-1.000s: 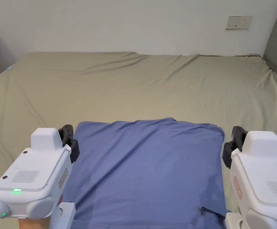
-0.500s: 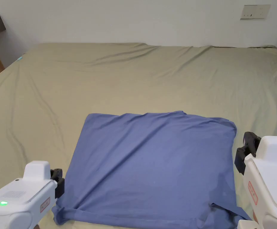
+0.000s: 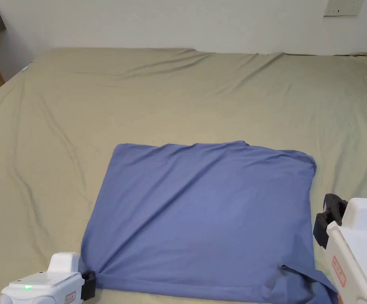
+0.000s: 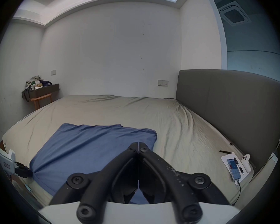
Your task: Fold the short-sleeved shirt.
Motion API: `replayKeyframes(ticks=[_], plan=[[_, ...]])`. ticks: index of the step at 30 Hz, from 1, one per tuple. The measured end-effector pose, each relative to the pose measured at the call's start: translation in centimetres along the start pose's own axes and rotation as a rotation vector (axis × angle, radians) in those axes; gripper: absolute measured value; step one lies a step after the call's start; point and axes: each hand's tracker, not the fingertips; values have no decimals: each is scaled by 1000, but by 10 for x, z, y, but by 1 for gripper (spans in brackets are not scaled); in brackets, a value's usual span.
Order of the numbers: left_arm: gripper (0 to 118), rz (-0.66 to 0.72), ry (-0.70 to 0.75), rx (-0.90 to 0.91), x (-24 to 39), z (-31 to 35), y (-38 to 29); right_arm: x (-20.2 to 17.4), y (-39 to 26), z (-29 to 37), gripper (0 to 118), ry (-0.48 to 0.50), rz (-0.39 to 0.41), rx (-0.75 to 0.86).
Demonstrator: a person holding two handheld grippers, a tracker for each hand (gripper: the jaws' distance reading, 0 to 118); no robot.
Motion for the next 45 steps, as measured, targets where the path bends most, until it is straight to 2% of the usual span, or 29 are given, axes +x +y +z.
replayKeyframes(ticks=[3, 4, 5, 6, 7, 8, 9, 10, 15, 16, 17, 18, 19, 20, 21, 22, 23, 28, 33, 38, 45], plan=[[7, -14, 28, 19, 8, 4, 0, 11, -16, 2, 3, -11, -20, -77], [6, -23, 42, 19, 10, 5, 1, 15, -23, 1, 9, -19, -32, -113], [6, -31, 38, 22, 9, 7, 1, 20, -34, 0, 20, -16, -53, -165], [5, -28, 29, 24, 8, 9, 1, 25, -45, -3, 38, -18, -72, -243], [5, -25, 27, 29, 8, 11, 1, 27, -56, -6, 65, -19, -87, -312], [5, -17, 26, 34, 7, 14, 2, 30, -70, -10, 83, -18, -102, -390], [5, -9, 21, 37, 6, 16, 4, 31, -84, -13, 98, -19, -114, -459], [5, -1, 18, 40, 5, 17, 5, 31, -95, -14, 107, -19, -127, -494], [5, 10, 14, 61, 7, 26, 9, 31, -136, -29, 107, -10, -170, -598], [5, 11, 13, 64, 8, 27, 9, 31, -141, -34, 103, -11, -171, -602], [5, 12, 13, 68, 8, 28, 9, 33, -147, -39, 92, -9, -170, -611], [5, 14, 13, 70, 8, 28, 10, 33, -150, -42, 74, -5, -171, -621], [5, 17, 13, 72, 7, 27, 9, 33, -151, -45, 37, 3, -168, -632], [5, 24, 10, 73, 7, 27, 10, 34, -152, -47, 18, 28, -172, -636], [5, 33, 6, 76, 6, 29, 10, 33, -151, -46, 11, 82, -187, -635], [5, 39, 7, 81, 6, 31, 12, 32, -147, -44, 10, 82, -195, -628], [5, 42, 5, 88, 6, 35, 13, 31, -140, -40, 9, 61, -183, -602], [5, 61, -14, 169, 6, 54, 40, 34, -85, -33, 9, 71, -111, -405], [5, 56, -10, 258, 11, 50, 91, 31, -32, -65, 9, 71, -34, -267], [5, 44, 16, 268, 19, 11, 142, 25, -10, -126, 9, 55, 19, -270], [5, -25, 85, 133, 32, -75, 189, 25, -24, -214, 9, -18, 58, -406]])
